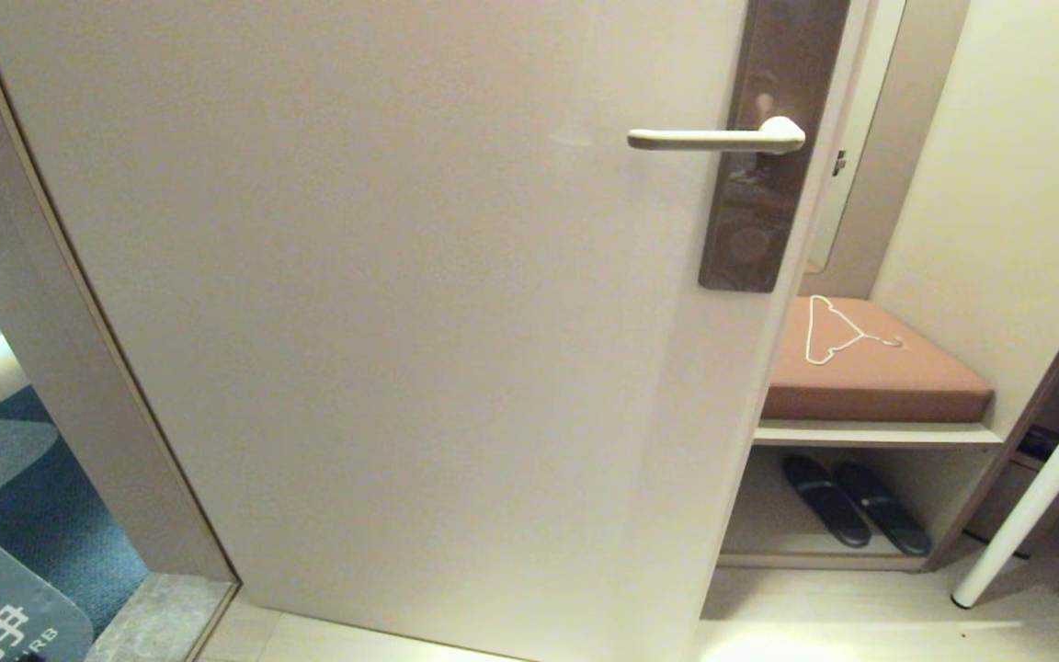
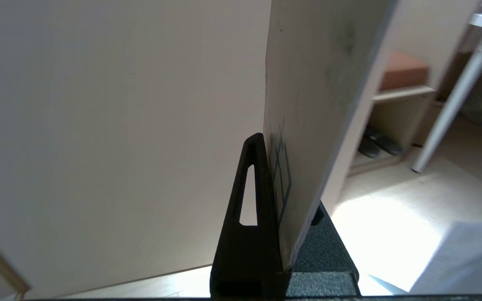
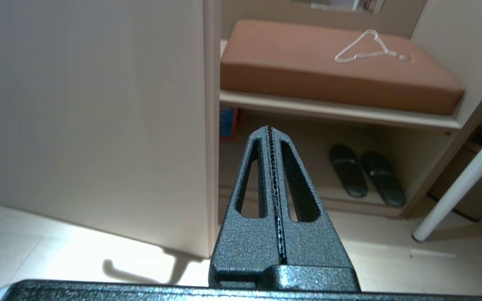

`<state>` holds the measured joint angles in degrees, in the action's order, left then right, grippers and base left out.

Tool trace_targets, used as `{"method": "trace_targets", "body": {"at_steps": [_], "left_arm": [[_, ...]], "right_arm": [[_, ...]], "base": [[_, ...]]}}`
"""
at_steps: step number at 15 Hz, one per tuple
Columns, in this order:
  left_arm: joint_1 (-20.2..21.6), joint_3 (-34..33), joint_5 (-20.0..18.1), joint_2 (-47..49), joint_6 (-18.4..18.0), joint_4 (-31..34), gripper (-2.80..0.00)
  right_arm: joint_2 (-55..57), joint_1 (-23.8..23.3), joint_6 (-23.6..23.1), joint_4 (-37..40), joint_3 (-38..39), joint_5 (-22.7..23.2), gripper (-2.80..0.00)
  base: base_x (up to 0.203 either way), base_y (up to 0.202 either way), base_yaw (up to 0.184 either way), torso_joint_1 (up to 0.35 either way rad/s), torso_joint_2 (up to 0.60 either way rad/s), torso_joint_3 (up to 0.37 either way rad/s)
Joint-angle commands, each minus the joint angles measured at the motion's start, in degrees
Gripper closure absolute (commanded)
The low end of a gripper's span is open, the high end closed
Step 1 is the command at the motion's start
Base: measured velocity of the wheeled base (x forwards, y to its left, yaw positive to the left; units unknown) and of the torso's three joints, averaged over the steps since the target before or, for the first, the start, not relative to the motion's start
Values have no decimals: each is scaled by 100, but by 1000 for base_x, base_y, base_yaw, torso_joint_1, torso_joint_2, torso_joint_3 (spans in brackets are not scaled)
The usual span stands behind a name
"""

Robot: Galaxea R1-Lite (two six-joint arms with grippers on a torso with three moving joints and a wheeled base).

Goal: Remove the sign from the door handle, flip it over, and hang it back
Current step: Hang the sign back with the other side facing out

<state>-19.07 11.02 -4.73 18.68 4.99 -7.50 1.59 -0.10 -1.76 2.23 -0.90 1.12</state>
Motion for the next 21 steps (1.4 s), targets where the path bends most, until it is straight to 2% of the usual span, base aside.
{"method": "trace_targets", "body": {"at_steps": [1, 4, 8, 12, 18, 21], "left_arm": [[-1, -28, 117, 40, 19, -6, 0], [-9, -48, 403, 66, 28, -8, 0], [-30, 30, 437, 501, 29, -112, 0], [-23, 296, 434, 1728, 14, -793, 0], [-13, 1204, 407, 3750, -60, -1744, 0], [-5, 1556, 403, 4600, -387, -2261, 0]], "right_arm": [[-159, 1, 0, -3, 2, 11, 0], [-159, 1, 9, -5, 10, 11, 0], [-159, 1, 61, -21, 11, 2, 0], [-159, 1, 58, -21, 11, 2, 0], [-159, 1, 61, -21, 11, 2, 0], [-159, 1, 61, -21, 11, 2, 0]], "base": [[0, 0, 0, 0, 0, 0], [0, 0, 0, 0, 0, 0], [0, 0, 0, 0, 0, 0], [0, 0, 0, 0, 0, 0], [0, 0, 0, 0, 0, 0], [0, 0, 0, 0, 0, 0]]}}
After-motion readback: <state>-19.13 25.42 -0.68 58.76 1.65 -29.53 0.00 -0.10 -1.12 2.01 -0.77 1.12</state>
